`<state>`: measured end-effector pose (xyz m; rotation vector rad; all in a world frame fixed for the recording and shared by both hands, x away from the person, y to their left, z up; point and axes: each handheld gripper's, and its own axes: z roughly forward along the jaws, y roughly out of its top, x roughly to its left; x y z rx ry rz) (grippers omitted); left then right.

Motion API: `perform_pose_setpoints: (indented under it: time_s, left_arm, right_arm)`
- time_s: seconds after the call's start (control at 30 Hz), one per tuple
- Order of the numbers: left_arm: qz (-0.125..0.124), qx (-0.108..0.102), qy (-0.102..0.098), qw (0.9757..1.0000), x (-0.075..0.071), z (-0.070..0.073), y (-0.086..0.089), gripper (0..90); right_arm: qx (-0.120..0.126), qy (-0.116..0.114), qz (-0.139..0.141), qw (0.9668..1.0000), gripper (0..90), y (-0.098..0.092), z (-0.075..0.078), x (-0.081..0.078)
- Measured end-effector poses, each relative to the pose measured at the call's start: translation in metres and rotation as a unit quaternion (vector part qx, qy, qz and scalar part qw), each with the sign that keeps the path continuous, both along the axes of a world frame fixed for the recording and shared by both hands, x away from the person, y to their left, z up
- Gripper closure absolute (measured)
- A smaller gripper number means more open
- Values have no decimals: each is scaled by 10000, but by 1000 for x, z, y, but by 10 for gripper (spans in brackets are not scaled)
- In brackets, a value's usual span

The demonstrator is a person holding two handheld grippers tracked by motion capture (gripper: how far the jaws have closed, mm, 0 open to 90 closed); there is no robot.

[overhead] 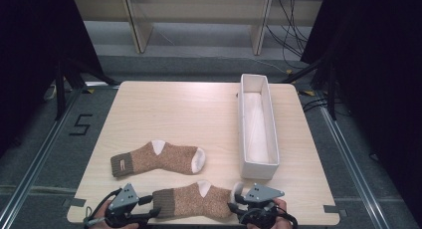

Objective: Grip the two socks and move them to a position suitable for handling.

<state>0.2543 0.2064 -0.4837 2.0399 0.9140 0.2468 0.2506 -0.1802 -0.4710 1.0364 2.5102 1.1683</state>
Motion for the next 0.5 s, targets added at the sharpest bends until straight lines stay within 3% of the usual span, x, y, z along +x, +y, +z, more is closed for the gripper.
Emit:
perform_pose_setpoints:
  time_s: [0.1, 0.13, 0.2, 0.33, 0.37, 0.4, 0.5]
  left_arm:
    - [20, 21, -27, 10000, 11, 3, -2, 468]
    - [-3, 82, -21, 10000, 15, 3, -3, 465]
    - [-106, 182, 42, 9998, 24, 2, -5, 462]
    - [-206, 242, 129, 9994, 36, -1, -9, 456]
    - [-201, 196, 129, 9995, 38, -2, -10, 454]
    - [-239, 304, 160, 9991, 40, -2, -10, 449]
    - [-257, 377, 160, 9988, 43, -3, -13, 443]
  right_arm:
    - [-25, 159, -157, 9997, 593, -6, 2, -7]
    - [-14, 63, -116, 9999, 592, -9, 2, -6]
    - [1, 89, -144, 9999, 586, -17, 4, -11]
    - [26, 21, -475, 9989, 596, -37, 13, -16]
    - [24, 93, -582, 9983, 596, -38, 15, -17]
    - [-79, -101, -518, 9986, 595, -43, 17, -13]
    - [-169, -118, -560, 9982, 593, -47, 25, -8]
